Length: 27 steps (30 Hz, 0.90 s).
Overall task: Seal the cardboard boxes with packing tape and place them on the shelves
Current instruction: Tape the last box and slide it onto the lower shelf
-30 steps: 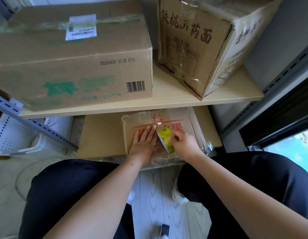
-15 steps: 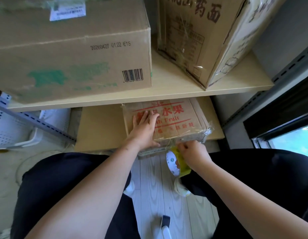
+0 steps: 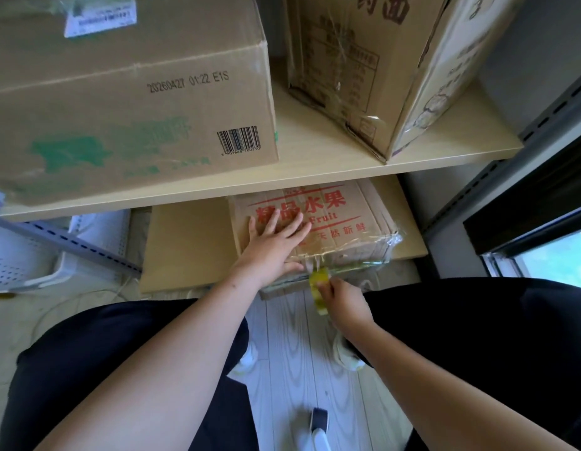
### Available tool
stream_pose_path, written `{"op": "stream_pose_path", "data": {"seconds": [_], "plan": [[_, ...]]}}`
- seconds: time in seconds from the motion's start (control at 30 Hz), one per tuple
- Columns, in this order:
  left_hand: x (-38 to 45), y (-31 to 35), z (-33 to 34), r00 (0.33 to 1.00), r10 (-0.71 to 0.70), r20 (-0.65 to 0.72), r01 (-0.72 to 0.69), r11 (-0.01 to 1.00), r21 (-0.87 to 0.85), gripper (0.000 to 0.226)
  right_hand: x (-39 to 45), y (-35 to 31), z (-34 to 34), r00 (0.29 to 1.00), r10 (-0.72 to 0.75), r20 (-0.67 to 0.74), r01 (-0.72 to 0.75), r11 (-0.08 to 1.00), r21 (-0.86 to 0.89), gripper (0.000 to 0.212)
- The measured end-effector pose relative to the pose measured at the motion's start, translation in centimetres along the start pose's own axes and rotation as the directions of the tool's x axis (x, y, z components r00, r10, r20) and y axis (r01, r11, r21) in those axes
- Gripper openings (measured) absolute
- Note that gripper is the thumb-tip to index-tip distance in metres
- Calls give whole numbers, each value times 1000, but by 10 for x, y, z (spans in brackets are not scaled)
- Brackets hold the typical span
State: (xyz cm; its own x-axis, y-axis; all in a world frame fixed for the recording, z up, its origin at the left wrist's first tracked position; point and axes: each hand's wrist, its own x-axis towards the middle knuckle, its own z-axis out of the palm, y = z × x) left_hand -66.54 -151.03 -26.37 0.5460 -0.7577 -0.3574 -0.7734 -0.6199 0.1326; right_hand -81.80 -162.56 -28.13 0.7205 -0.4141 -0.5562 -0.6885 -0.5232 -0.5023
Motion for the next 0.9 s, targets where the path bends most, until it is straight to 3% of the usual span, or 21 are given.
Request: {"op": "stream_pose_path", "data": {"seconds": [0.1,0.27,0.4,0.53,0.6,0.73,0.8,0.9], "plan": [[8,-5,-4,999,6,38,-5,1000,-17,91,10,4,6,999,-6,45,2,996,90,52],[8,-2,-2,995,-23,97,31,996,-89,93,12,6,9,994,107,9,-107,994,-5,61],[7,6,9,998,-57,15,57,998,8,105,16,3,15,965,263,11,-262,965,-20,69],[10,6,22,989,-86,-122,99,990,100,98,19,20,32,999,22,-37,-20,997,78,55],[14,4,23,989,-77,-129,90,991,99,96,12,32,42,996,-40,-74,52,985,166,44],[15,1,24,989,-62,-137,76,992,103,95,4,41,54,981,-170,-98,174,984,42,34],[15,1,25,988,-59,-143,75,992,103,95,10,45,54,986,-139,-96,136,990,-35,40],[15,0,27,988,-59,-145,72,993,90,97,27,56,50,998,61,-10,-61,998,-8,45]]}}
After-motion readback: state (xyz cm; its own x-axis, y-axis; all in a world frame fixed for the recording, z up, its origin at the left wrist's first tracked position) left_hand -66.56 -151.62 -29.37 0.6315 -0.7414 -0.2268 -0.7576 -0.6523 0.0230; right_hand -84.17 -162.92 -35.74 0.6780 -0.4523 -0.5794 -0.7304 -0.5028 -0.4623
